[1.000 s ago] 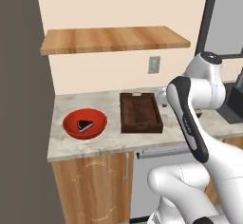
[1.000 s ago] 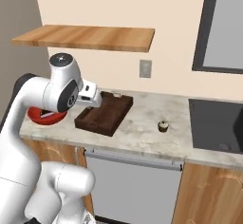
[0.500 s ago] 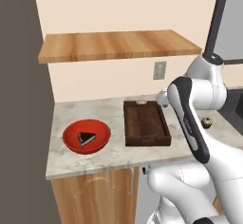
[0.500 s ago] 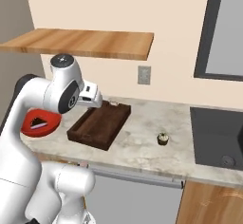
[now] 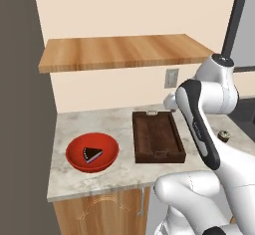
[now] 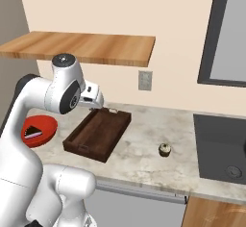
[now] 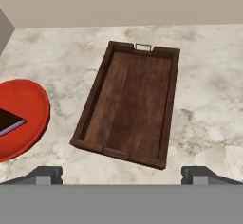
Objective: Place the bowl with cake and the cupcake onto the tray.
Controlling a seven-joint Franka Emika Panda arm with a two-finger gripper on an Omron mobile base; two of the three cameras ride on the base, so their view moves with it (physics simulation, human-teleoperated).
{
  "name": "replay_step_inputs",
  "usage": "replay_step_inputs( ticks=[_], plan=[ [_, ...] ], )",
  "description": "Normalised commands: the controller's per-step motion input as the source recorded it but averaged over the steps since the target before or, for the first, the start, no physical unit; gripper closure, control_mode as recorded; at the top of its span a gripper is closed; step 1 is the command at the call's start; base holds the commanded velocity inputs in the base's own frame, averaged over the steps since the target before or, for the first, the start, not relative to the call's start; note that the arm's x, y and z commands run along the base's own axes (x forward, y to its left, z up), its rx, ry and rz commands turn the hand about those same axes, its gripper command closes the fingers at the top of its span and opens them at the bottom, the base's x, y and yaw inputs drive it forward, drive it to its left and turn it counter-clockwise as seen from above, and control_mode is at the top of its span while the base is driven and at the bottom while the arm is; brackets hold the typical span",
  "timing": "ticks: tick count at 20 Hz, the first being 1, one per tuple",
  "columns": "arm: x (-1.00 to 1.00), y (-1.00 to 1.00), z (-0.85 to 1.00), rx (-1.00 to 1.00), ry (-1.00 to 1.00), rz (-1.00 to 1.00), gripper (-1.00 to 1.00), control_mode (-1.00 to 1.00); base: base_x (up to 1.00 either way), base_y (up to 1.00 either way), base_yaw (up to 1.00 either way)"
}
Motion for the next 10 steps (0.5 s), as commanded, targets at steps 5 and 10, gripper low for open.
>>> replay_step_inputs(
  ticks=[5, 10],
  plan=[
    [0.00, 0.00, 0.00, 0.00, 0.00, 0.00, -1.00, 1.00, 0.18, 0.04, 0.00],
    [0.02, 0.00, -0.01, 0.00, 0.00, 0.00, -1.00, -1.00, 0.00, 0.00, 0.00]
  ],
)
